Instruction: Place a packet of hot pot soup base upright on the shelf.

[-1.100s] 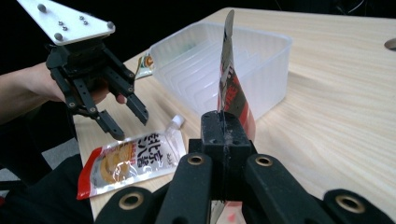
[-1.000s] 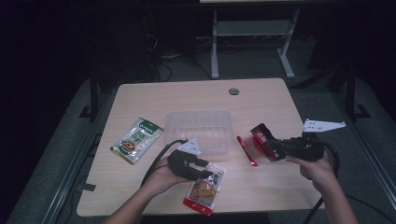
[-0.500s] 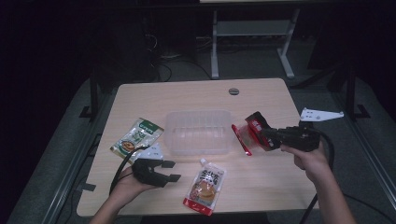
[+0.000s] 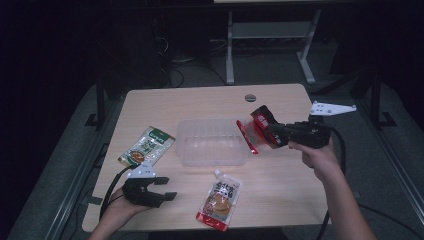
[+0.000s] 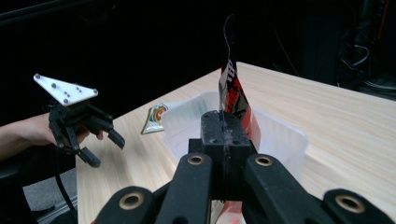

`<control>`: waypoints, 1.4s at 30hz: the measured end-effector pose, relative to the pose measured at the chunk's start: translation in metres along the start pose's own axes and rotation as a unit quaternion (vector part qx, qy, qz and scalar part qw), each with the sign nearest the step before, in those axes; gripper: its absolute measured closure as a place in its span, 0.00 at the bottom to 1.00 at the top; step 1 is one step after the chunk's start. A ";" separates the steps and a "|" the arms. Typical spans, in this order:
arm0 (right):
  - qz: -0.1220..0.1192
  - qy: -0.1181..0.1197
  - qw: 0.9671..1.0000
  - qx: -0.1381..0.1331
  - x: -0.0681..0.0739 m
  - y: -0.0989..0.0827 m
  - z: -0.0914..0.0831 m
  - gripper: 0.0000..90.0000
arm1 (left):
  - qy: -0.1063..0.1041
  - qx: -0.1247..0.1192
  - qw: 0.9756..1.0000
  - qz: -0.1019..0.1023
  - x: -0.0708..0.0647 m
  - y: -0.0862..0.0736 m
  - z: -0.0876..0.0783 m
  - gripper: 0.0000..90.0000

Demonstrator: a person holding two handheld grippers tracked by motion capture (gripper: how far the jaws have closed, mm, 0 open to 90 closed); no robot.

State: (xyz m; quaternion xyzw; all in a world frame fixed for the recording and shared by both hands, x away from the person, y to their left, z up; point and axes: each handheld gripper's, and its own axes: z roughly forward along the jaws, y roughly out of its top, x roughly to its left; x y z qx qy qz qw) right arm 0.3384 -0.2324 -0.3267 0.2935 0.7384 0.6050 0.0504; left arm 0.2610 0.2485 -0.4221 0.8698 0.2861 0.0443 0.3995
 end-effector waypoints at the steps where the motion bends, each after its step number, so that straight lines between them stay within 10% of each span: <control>1: -0.002 0.000 1.000 0.002 0.000 0.002 0.003 1.00 | 0.001 0.000 1.000 0.000 0.000 -0.001 0.000 0.40; 13: -0.011 -0.005 1.000 0.020 -0.002 0.012 0.046 1.00 | 0.009 0.006 1.000 -0.005 0.001 -0.009 -0.004 0.40; 42: -0.011 -0.058 0.995 0.081 -0.010 -0.003 0.068 0.99 | -0.001 0.016 1.000 -0.005 -0.001 -0.009 0.002 0.40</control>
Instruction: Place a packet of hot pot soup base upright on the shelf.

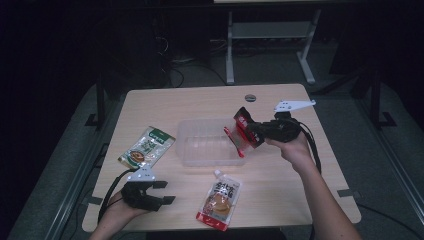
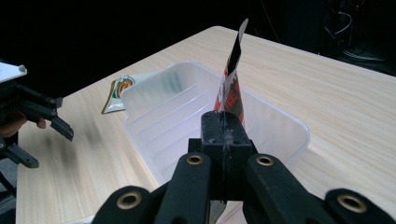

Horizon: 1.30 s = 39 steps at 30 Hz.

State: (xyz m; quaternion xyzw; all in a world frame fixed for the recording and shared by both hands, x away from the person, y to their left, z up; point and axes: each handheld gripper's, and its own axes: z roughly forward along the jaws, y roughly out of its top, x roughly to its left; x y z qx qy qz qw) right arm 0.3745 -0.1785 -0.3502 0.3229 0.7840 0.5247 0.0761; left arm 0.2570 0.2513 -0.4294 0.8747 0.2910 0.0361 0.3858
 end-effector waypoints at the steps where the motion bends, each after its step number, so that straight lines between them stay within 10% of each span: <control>1: 0.000 0.000 1.000 0.000 0.000 0.000 0.000 0.99 | -0.001 0.000 1.000 0.001 0.000 0.000 0.000 0.40; 39: -0.004 -0.036 0.997 0.063 -0.001 -0.008 0.031 0.95 | -0.008 0.007 1.000 -0.002 0.003 0.000 0.004 0.40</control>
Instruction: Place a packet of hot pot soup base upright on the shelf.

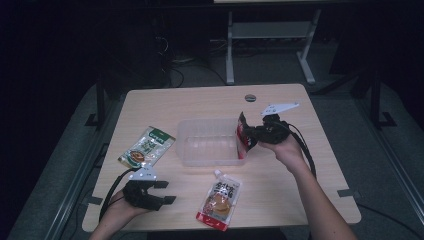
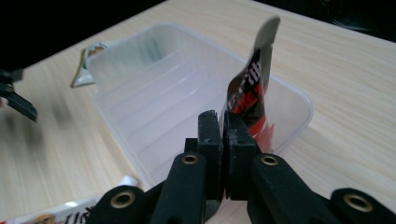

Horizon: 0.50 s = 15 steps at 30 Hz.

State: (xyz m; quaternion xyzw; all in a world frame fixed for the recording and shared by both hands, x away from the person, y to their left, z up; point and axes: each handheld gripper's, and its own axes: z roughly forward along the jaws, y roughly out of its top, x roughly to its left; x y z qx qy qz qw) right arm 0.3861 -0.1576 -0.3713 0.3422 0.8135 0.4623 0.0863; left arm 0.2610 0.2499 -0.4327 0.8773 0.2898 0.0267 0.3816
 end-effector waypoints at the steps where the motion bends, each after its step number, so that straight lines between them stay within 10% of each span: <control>1: 0.000 0.002 1.000 0.002 -0.001 -0.001 0.001 0.95 | 0.000 0.000 1.000 0.000 0.000 0.000 0.000 0.40; 15: 0.005 0.019 1.000 -0.017 0.004 0.000 -0.024 0.49 | 0.002 0.000 1.000 0.003 0.001 0.000 0.000 0.39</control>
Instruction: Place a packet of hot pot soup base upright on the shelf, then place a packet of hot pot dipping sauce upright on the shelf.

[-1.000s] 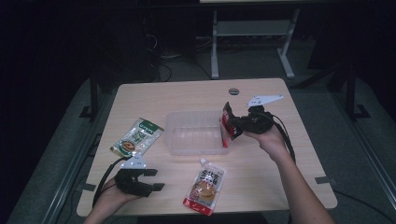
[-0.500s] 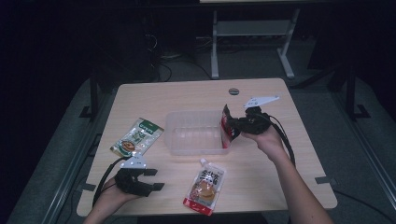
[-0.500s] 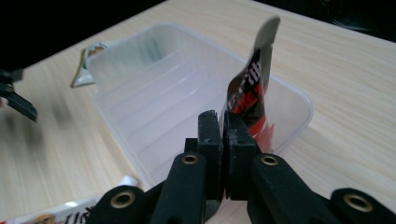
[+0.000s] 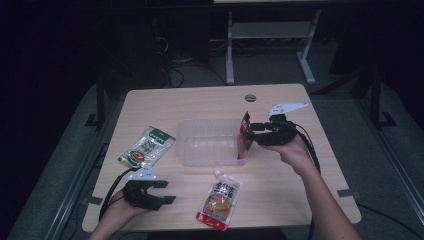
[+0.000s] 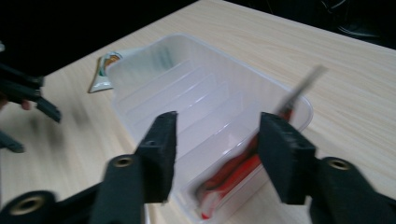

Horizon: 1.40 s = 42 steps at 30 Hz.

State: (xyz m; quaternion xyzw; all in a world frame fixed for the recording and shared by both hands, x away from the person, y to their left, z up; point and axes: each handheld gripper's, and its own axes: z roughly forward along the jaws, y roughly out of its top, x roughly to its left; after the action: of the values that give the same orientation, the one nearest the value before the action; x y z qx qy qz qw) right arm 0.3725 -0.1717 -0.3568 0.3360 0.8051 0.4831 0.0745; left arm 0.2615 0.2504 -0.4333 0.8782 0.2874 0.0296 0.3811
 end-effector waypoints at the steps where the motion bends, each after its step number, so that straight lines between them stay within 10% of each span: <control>1: -0.001 -0.001 1.000 -0.001 0.000 -0.001 -0.003 0.46 | 0.001 -0.001 1.000 0.001 0.000 0.000 0.000 0.38; 20: -0.001 -0.029 0.999 0.035 0.005 -0.064 -0.035 0.29 | 0.010 -0.002 1.000 -0.001 -0.002 0.000 0.000 0.34; 25: 0.017 -0.032 0.999 0.039 0.007 -0.082 -0.041 0.29 | 0.005 -0.006 1.000 -0.005 -0.008 0.005 0.001 0.47; 34: 0.027 -0.031 0.998 0.047 0.007 -0.103 -0.036 0.28 | -0.033 -0.016 0.999 0.013 -0.025 0.023 0.009 0.99; 42: 0.028 -0.036 0.997 0.064 0.010 -0.107 -0.031 0.28 | -0.067 -0.004 0.996 0.052 -0.046 0.041 0.035 1.00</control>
State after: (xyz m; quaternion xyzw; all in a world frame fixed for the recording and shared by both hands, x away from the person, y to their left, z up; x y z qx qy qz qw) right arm 0.3011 -0.2210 -0.4279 0.3800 0.8214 0.4199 0.0681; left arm 0.2530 0.1810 -0.4224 0.8903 0.2153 -0.0082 0.4011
